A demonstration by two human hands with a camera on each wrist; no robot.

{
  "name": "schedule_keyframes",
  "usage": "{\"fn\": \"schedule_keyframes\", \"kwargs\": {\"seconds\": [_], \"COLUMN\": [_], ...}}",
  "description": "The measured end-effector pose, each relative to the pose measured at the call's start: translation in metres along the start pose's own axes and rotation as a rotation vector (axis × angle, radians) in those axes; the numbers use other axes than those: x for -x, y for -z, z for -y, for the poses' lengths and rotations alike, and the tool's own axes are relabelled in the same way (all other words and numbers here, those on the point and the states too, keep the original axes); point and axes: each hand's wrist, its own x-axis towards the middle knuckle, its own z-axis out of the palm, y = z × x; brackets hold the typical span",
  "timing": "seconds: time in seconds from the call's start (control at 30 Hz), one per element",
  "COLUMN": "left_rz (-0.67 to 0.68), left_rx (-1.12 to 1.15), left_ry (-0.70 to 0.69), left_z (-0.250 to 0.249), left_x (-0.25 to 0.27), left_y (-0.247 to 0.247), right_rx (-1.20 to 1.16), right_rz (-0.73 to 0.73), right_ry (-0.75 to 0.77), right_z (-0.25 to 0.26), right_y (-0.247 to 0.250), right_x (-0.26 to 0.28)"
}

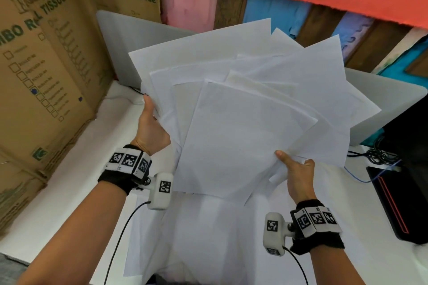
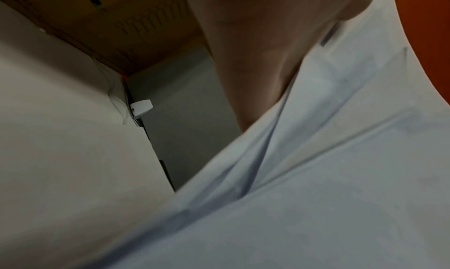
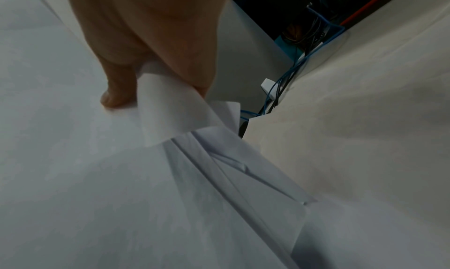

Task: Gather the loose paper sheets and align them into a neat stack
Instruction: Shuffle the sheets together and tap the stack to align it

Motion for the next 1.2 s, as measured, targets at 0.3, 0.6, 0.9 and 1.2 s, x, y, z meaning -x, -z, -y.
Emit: {"fn": "schedule_keyframes", "kwargs": {"seconds": [0.3,0.6,0.9,1.2], "left_rz": [0.307,-0.29,-0.398,-0.379], "left_rx": [-0.037,0.007,-0.624,-0.917], "left_ry": [0.223,-0.135,-0.668,-0.806], "left_z": [-0.015,0.017,0.045,0.039], "left_x": [0.006,0.002,-0.002,-0.002], "left_y": [0.015,0.002,-0.007,-0.006], "right_rx": [-0.004,-0.017,-0.056,-0.084], "right_rz": [-0.002,-0.052,-0.032,-0.034], "right_ry": [0.004,-0.051,-0.096,-0.095], "right_z": [-0.005,-0.006,-0.003,-0.001], "right_y": [0.0,0.001,0.0,0.001], "right_x": [-0.001,-0.003,-0.003,-0.001]}}
